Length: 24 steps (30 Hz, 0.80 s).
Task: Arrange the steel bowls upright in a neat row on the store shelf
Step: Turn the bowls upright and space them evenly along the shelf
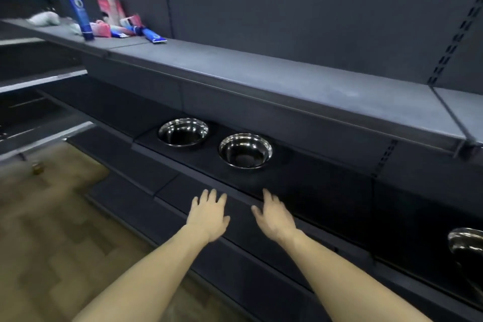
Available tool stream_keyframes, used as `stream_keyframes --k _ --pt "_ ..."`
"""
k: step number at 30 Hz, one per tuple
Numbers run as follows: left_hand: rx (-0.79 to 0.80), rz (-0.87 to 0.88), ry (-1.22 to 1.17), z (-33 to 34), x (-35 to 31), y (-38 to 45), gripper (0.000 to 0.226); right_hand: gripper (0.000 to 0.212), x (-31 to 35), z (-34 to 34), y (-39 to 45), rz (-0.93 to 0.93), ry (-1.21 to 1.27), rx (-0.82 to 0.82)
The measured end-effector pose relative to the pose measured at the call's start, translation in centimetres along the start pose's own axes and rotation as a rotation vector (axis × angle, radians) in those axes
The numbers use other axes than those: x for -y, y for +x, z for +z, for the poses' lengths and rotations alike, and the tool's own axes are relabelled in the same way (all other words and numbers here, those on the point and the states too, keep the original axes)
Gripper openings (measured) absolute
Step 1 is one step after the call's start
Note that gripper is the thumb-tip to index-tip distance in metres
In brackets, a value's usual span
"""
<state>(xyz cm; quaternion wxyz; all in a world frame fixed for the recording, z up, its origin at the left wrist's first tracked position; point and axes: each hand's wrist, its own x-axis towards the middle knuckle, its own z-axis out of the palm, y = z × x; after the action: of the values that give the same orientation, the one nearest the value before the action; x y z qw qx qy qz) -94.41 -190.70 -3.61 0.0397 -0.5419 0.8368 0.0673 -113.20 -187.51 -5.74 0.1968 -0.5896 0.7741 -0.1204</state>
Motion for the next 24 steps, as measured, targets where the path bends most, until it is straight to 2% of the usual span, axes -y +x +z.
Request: stream_keyframes --k 4,8,10,12,15,19,24 --pt "0.017 -0.034 -0.002 -0.7 2.2 3.3 0.068 0.077 1.9 0.0 4.9 0.093 0.217 -0.056" --pt "-0.015 -0.056 0.001 -1.6 4.0 6.9 0.069 0.083 3.2 -0.5 10.3 0.342 0.621 -0.09" --pt "-0.03 -0.059 -0.009 -1.9 4.6 9.0 0.068 0.08 3.8 -1.0 12.5 0.455 0.783 -0.096" --pt "-0.03 -0.066 -0.011 -1.9 4.9 10.5 0.068 0.067 3.9 -1.2 13.8 0.492 0.9 -0.108" --pt "-0.021 -0.055 0.007 -1.7 5.0 12.5 0.067 0.05 3.8 -1.1 14.7 0.503 0.994 -0.109" --pt "-0.009 -0.013 0.022 -2.1 4.5 15.1 0.069 0.04 3.3 -1.2 15.5 0.473 1.036 -0.166" --pt "0.025 0.123 0.069 -3.0 3.9 17.0 0.069 0.049 1.5 -2.0 13.4 0.486 1.029 -0.251"
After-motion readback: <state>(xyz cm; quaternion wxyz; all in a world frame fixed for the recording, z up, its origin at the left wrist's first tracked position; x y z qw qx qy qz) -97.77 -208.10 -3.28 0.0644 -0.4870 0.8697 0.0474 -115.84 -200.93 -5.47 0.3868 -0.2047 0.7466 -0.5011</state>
